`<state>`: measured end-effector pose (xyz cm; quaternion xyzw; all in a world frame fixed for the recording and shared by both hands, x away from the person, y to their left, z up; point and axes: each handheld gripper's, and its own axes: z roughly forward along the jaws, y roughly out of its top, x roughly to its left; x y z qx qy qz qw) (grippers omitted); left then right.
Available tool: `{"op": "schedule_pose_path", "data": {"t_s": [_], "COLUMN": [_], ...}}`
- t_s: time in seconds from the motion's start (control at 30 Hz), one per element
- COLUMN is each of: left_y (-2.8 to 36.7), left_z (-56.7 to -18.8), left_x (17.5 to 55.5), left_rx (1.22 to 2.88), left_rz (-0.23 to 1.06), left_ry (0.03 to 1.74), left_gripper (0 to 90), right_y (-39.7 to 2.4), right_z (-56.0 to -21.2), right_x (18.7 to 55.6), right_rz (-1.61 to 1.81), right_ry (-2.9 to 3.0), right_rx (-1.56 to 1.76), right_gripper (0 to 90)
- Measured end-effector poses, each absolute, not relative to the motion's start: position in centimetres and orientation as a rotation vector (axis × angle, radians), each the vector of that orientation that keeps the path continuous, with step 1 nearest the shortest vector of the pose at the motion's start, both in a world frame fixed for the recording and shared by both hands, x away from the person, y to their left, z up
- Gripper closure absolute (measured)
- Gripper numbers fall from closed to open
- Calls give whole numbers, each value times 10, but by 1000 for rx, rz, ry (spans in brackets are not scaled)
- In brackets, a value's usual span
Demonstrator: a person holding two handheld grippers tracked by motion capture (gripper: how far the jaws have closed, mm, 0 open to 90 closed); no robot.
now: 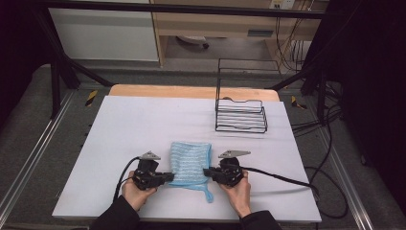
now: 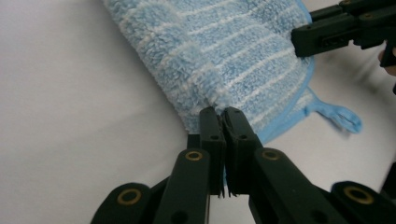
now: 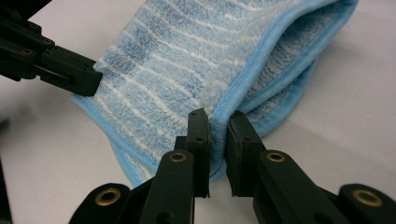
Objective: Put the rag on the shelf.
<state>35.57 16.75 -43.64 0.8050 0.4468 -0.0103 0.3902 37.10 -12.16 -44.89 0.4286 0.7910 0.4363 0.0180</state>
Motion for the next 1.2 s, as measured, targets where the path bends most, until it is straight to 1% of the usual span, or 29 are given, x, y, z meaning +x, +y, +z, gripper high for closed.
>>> {"op": "schedule_pose_path", "data": {"t_s": [0.1, 0.17, 0.2, 0.23, 0.27, 0.3, 0.33, 0.37, 0.4, 0.47, 0.5, 0.53, 0.57, 0.6, 0.7, 0.8, 0.83, 0.93, 1.03, 1.13, 1.2], "left_y": [166, 164, 163, 162, 163, 164, 165, 167, 170, 176, 178, 182, 184, 186, 189, 190, 190, 187, 183, 178, 174], "left_z": [-435, -435, -436, -436, -436, -436, -434, -432, -430, -426, -424, -422, -420, -419, -415, -412, -412, -409, -408, -411, -414], "left_x": [348, 345, 344, 344, 344, 344, 344, 344, 345, 348, 350, 353, 356, 360, 370, 379, 382, 394, 407, 420, 428], "left_rx": [2051, 2073, 2084, 2097, 2107, 2109, 2106, 2098, 2087, 2059, 2048, 2043, 2031, 2024, 2021, 2024, 2026, 2038, 2025, 2006, 2009], "left_rz": [-40, 0, 28, 53, 72, 86, 105, 130, 155, 186, 197, 208, 209, 208, 223, 247, 258, 296, 323, 321, 313], "left_ry": [1124, 1123, 1121, 1115, 1109, 1104, 1098, 1093, 1086, 1074, 1070, 1065, 1065, 1054, 1049, 1054, 1057, 1072, 1101, 1134, 1146], "left_gripper": [866, 856, 846, 801, 801, 719, 719, 681, 638, 555, 525, 452, 417, 417, 324, 267, 254, 236, 237, 270, 322], "right_y": [-124, -125, -125, -123, -123, -123, -123, -124, -125, -128, -130, -133, -135, -135, -139, -141, -142, -142, -142, -141, -141], "right_z": [-445, -444, -446, -450, -450, -451, -451, -450, -449, -444, -442, -437, -435, -435, -430, -427, -426, -426, -427, -428, -428], "right_x": [370, 368, 368, 368, 368, 369, 369, 369, 369, 368, 368, 369, 369, 369, 371, 372, 374, 374, 374, 374, 373], "right_rz": [1350, 1335, 1321, 1293, 1293, 1286, 1286, 1291, 1300, 1314, 1319, 1333, 1345, 1345, 1352, 1349, 1332, 1318, 1308, 1297, 1289], "right_ry": [2484, 2509, 2525, 2535, 2535, 2523, 2523, 2516, 2496, 2467, 2455, 2436, 2430, 2430, 2418, 2415, 2423, 2427, 2431, 2431, 2431], "right_rx": [1304, 1307, 1306, 1301, 1301, 1286, 1286, 1268, 1244, 1196, 1177, 1139, 1123, 1123, 1092, 1066, 1064, 1058, 1055, 1062, 1072], "right_gripper": [813, 796, 769, 747, 712, 633, 633, 588, 511, 445, 394, 345, 318, 318, 227, 153, 121, 104, 85, 72, 67]}}
